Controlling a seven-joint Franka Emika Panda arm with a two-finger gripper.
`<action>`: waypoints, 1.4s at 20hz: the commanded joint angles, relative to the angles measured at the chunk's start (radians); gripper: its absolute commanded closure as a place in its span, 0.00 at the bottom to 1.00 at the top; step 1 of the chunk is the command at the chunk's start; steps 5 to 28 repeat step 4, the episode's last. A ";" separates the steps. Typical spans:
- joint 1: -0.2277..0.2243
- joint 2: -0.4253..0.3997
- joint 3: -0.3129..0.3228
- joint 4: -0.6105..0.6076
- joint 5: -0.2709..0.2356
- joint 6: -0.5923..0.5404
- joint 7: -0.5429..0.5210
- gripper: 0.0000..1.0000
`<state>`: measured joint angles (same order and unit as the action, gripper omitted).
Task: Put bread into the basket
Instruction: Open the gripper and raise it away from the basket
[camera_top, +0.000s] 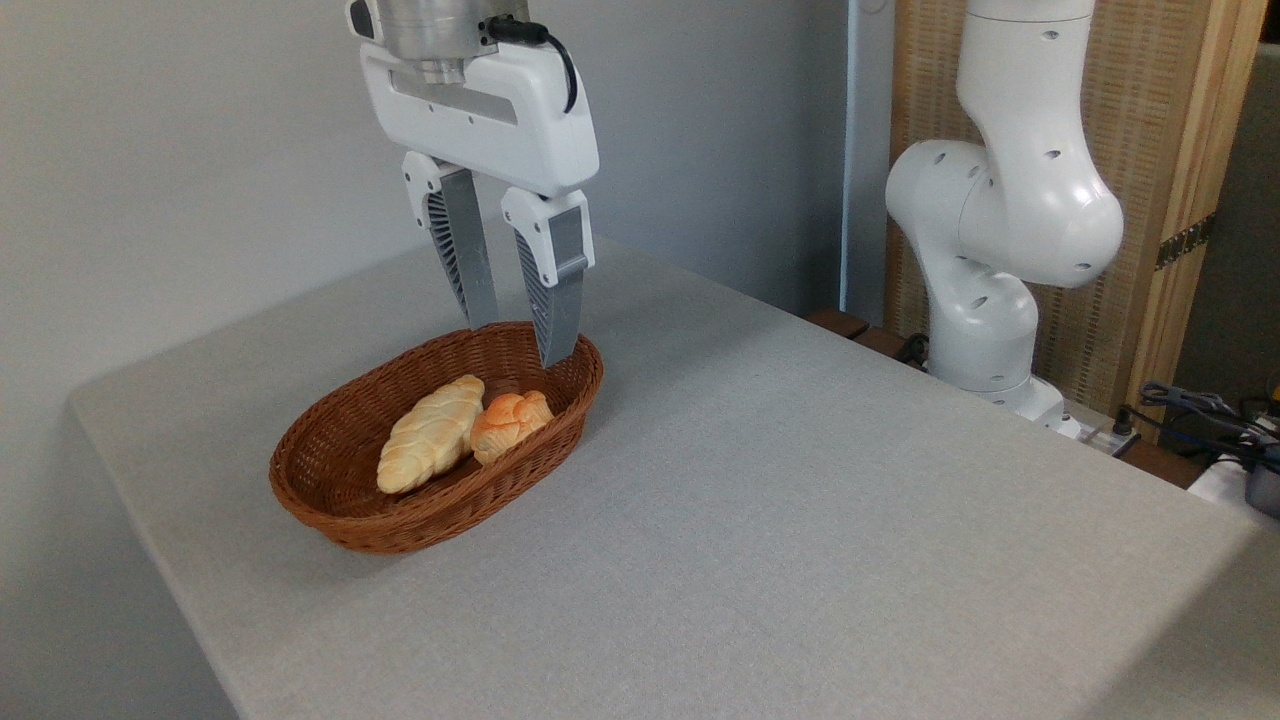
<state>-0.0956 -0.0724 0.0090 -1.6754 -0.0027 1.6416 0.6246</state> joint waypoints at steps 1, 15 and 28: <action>-0.007 0.017 0.009 0.029 -0.017 -0.039 0.006 0.00; -0.007 0.022 0.011 0.031 -0.017 -0.039 0.017 0.00; -0.007 0.022 0.011 0.031 -0.017 -0.039 0.017 0.00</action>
